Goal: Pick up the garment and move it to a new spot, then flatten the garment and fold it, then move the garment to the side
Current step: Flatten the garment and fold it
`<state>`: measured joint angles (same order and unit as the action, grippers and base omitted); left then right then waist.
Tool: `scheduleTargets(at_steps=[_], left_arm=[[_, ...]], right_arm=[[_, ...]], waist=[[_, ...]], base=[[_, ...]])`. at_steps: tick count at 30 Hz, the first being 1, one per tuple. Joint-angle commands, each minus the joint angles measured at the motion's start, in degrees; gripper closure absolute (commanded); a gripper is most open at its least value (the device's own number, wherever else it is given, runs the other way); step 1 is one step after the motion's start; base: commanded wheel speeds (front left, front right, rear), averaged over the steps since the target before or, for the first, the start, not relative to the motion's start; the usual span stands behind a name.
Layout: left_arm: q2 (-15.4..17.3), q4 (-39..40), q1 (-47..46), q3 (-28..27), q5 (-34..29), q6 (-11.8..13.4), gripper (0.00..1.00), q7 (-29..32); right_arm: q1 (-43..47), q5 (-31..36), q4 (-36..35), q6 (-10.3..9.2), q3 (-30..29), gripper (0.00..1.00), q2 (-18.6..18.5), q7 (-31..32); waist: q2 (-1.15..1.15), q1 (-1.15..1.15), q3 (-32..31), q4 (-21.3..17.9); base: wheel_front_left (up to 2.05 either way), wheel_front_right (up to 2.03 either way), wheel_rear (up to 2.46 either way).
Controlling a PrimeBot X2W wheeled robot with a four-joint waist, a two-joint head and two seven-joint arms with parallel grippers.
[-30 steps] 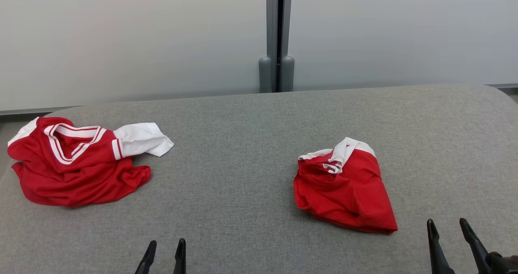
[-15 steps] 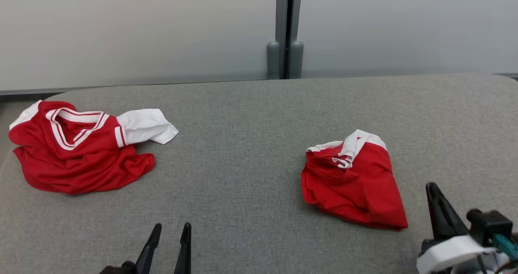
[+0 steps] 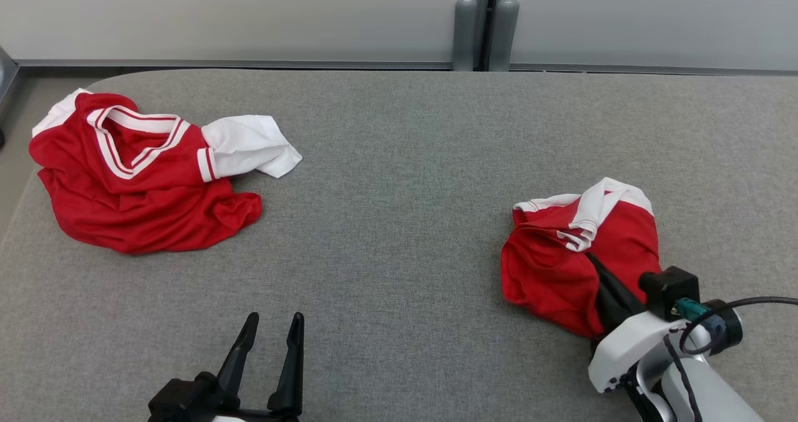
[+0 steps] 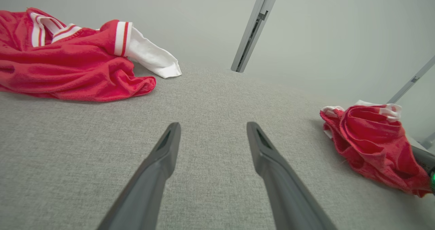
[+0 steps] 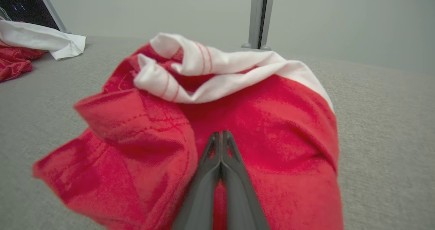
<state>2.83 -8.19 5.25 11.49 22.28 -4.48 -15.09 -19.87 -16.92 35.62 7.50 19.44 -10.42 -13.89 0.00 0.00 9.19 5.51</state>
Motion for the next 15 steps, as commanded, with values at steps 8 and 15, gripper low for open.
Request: scheduleTargets(at_steps=[8, 15], left_arm=[[0.16, -0.1, 0.46, -0.19, 0.46, 0.51, 0.0, -0.09], [0.16, 0.12, 1.69, -0.64, 0.5, 0.95, 0.0, -0.09]], right_arm=[[2.07, -4.56, -2.97, -0.01, 10.62, 1.0, -2.21, -1.34], [3.93, -6.91, -8.21, -0.01, 13.02, 1.0, -3.64, -1.37]], waist=[[0.0, 0.0, -1.2, 0.04], [0.0, 0.0, -3.4, -1.94]], base=[[0.0, 0.0, 0.0], [0.0, 0.0, 0.0]])
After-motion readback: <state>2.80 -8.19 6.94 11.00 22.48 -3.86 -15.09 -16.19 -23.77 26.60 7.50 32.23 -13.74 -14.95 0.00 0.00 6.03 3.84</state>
